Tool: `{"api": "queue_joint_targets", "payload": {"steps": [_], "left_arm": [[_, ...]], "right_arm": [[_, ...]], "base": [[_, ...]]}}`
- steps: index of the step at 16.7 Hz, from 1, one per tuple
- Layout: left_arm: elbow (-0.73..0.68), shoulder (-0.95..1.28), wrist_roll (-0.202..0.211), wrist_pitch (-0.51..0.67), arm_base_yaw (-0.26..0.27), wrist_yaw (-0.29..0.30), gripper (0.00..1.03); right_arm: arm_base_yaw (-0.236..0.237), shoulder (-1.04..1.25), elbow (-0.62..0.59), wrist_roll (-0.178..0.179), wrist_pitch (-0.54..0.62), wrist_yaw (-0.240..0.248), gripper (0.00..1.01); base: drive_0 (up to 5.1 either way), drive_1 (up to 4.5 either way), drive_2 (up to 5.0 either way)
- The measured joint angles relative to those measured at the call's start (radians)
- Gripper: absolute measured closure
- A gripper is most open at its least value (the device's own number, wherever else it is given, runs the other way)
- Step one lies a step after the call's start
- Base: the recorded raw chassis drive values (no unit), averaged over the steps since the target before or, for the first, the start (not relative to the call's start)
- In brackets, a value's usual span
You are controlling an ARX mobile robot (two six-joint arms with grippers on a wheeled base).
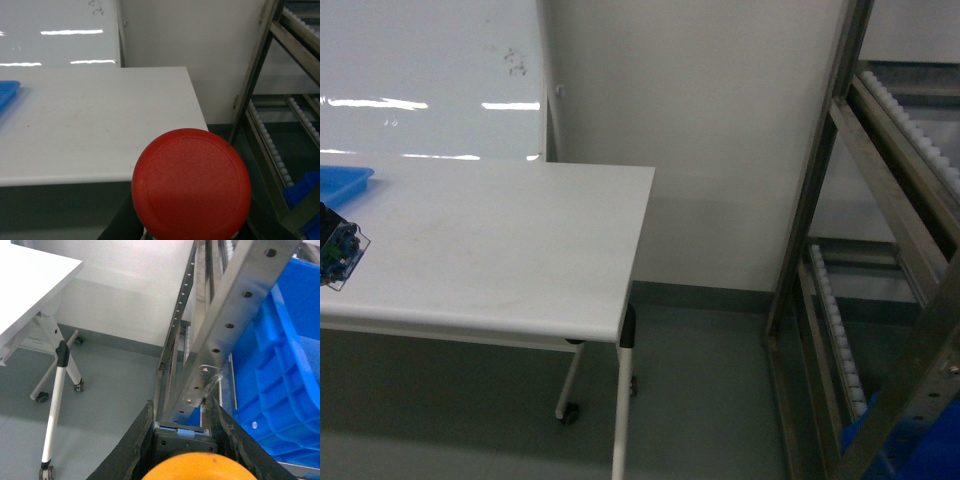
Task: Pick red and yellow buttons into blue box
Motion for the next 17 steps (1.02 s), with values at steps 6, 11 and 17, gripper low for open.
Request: {"api": "queue_joint_targets", "payload": {"steps": [6, 11, 17], "left_arm": [[0.000, -0.001, 0.000, 0.005, 0.000, 0.000, 0.79], [0.000, -0.001, 0.000, 0.002, 0.000, 0.000, 0.79], [0.000, -0.002, 0.000, 0.004, -0.001, 0.001, 0.79]], "right_arm": [[0.000, 0.000, 0.000, 0.000, 0.000, 0.000, 0.71], [0.000, 0.000, 0.000, 0.000, 0.000, 0.000, 0.71], [0.000, 0.000, 0.000, 0.000, 0.001, 0.000, 0.71]], "base": [[4.9, -3.44, -1.3], [4.9, -3.37, -1.4], [4.9, -3.34, -1.3]]}}
